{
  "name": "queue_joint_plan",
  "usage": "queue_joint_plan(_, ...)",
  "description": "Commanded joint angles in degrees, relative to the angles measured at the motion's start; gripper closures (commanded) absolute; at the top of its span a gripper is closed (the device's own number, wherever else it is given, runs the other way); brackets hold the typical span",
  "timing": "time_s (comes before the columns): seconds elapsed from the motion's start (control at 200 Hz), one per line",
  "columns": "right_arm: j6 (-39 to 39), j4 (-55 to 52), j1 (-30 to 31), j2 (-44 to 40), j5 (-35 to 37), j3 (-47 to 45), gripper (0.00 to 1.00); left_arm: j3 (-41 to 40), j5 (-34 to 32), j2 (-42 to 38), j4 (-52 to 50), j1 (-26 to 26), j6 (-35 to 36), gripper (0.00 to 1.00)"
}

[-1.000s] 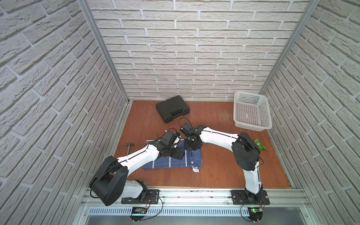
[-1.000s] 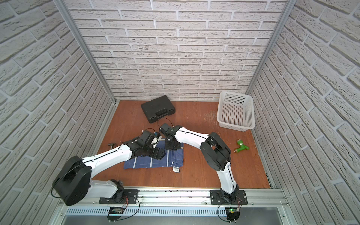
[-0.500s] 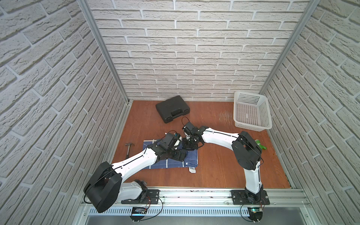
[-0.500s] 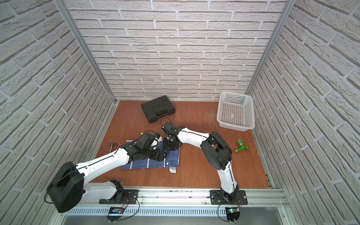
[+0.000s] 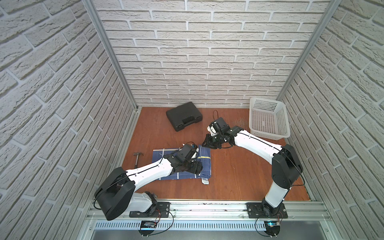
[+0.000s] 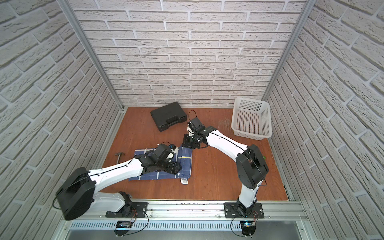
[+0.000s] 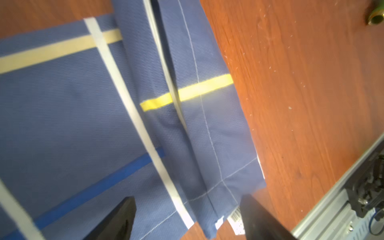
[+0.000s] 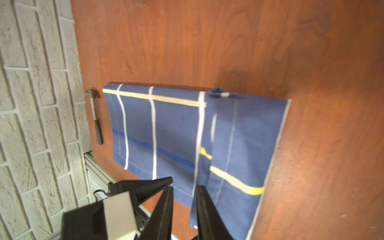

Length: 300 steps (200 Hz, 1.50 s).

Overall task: Roll up the pillowcase
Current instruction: Roll the pillowcase at the center of the board.

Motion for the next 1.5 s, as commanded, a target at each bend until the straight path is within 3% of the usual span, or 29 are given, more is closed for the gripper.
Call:
queue_joint_plan(0.0,-2.2,4.5,-0.6,3.6,-3.1,-0.1,0.84,2.7,-3.1,3.2,1.7,-2.4,0.5,0.20)
queue_joint_plan(0.195,-3.2,7.9,-1.4,11.9,-4.9,3.6,0.91,4.4,-6.5,7.7,-0.2,-6.0,1.3,0.24)
queue_joint_plan(0.58,-5.6,10.2,-1.5,20.1,-3.2,5.8,0.93,4.8,-8.0,12.2,-1.8,-10.0,1.0,0.34)
queue_joint_plan(0.765,-7.3,8.4,-2.0,15.3,-4.8,7.6,0.86,5.1,-7.3,12.8,-1.5,-11.0,0.8,0.35)
queue_joint_plan(0.955,-9.7,5.5,-4.3,5.9,-5.2,5.0,0.74,4.1,-6.3,7.7,-2.2,-9.1,0.1,0.27)
queue_joint_plan(1.23,-12.9,8.0,-7.3,-7.8,-8.1,-13.9,0.51,4.0,0.6,-0.4,-2.6,-3.1,0.2,0.22)
queue_joint_plan(1.495,-8.5,16.7,-7.7,-8.6,-12.5,-23.9,0.45,3.3,-0.6,0.7,-0.2,2.1,2.1,0.32)
